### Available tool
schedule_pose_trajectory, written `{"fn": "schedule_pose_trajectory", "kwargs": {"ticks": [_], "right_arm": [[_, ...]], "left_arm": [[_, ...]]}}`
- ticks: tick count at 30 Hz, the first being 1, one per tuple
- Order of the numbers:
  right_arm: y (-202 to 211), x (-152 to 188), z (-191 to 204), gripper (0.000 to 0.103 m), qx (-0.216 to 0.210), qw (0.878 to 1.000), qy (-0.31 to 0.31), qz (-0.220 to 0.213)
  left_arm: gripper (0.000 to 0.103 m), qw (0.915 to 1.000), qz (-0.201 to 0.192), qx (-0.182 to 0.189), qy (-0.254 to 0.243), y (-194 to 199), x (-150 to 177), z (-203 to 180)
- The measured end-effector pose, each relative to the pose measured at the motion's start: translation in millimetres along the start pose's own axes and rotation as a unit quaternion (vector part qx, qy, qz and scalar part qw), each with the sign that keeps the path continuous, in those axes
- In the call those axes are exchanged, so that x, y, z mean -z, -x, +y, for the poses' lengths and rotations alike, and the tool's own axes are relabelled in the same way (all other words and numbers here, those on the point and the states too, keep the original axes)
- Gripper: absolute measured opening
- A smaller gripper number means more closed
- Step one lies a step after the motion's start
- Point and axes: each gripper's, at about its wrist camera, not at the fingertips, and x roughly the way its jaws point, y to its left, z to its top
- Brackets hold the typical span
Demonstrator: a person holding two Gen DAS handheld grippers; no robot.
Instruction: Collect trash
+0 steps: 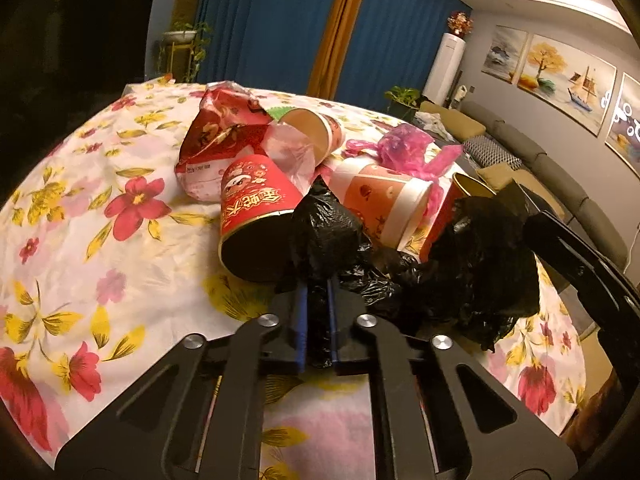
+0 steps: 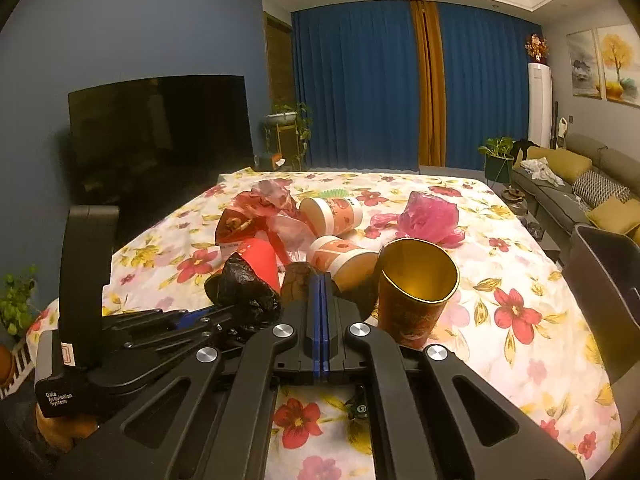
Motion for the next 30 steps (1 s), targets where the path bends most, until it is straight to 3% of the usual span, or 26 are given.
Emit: {"fn": "schedule_pose_trajectory", "kwargs": {"ticks": [13,30], "right_arm": [[20,8,-13,0.001,0.016,1.0,-0.012,-0.009],[46,16,-27,0.001,0.016,1.0,-0.021,-0.016]], "left_arm": [[0.003,0.9983,-0.058,-0.001,0.005,47,2,-6],[0.003,0.9957,-0.092,-0.009,0.011,75,7,-4]]}}
